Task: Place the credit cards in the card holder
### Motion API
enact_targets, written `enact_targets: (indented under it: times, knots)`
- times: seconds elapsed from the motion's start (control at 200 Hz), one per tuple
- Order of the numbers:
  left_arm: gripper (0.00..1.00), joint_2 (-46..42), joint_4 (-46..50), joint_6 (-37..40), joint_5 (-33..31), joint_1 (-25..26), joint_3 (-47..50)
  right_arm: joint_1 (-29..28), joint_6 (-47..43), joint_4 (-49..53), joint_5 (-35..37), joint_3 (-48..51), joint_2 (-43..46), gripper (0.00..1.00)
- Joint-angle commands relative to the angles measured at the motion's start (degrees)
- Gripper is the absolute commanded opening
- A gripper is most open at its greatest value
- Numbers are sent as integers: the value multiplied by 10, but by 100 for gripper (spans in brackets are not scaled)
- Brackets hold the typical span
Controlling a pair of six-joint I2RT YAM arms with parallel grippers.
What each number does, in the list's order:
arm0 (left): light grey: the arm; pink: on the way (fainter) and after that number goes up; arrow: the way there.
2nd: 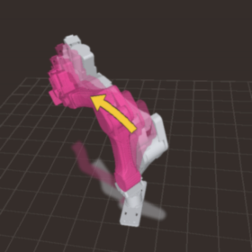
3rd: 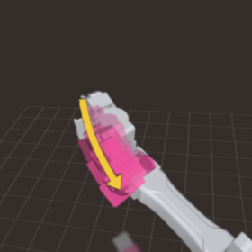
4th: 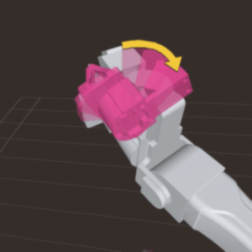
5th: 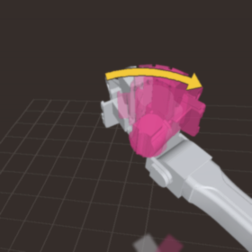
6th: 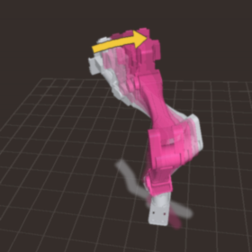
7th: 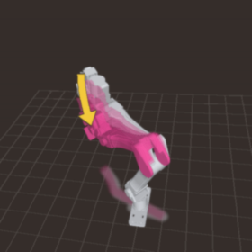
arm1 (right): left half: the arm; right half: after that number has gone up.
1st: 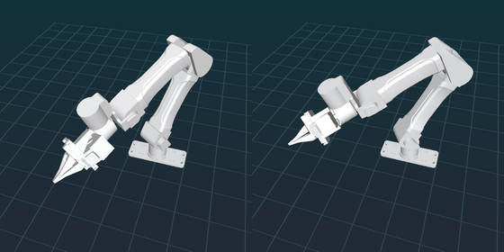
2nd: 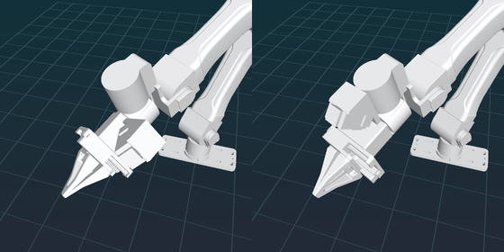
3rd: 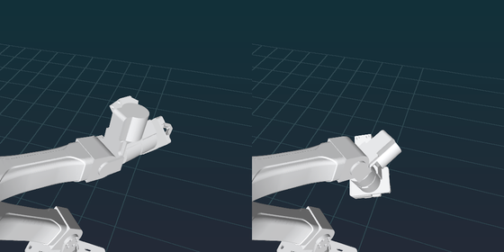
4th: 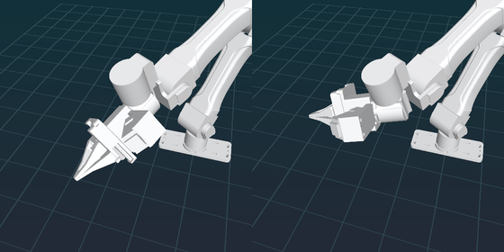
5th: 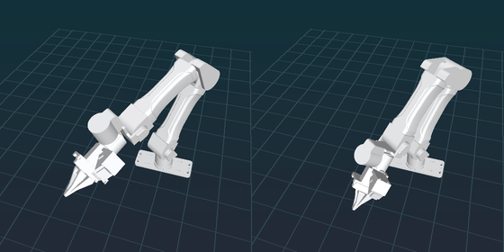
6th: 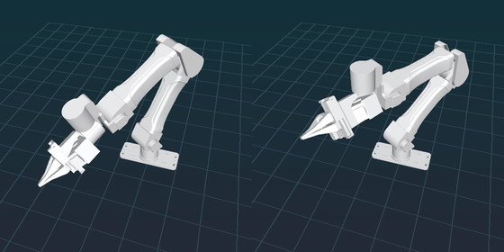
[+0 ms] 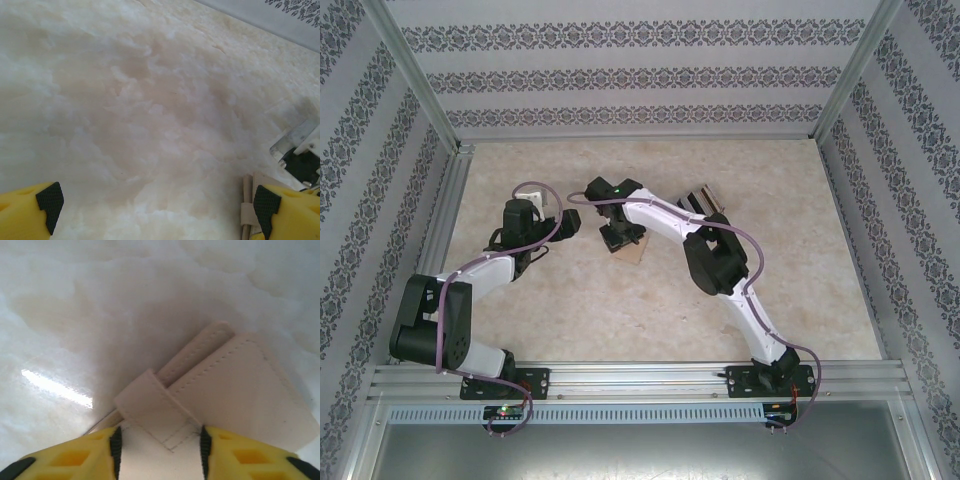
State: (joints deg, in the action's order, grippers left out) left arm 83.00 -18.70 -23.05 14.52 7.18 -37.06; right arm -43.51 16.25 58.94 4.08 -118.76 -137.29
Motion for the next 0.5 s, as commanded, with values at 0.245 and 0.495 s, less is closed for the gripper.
enact_targets:
  times: [0.245,0.495]
  knots:
    - [100,-1,2,-12,-10,8,4,3,-1,-8,6,33,27,9]
    - [100,0,2,-10,-13,8,4,19,10,-80,-63,102,99,0]
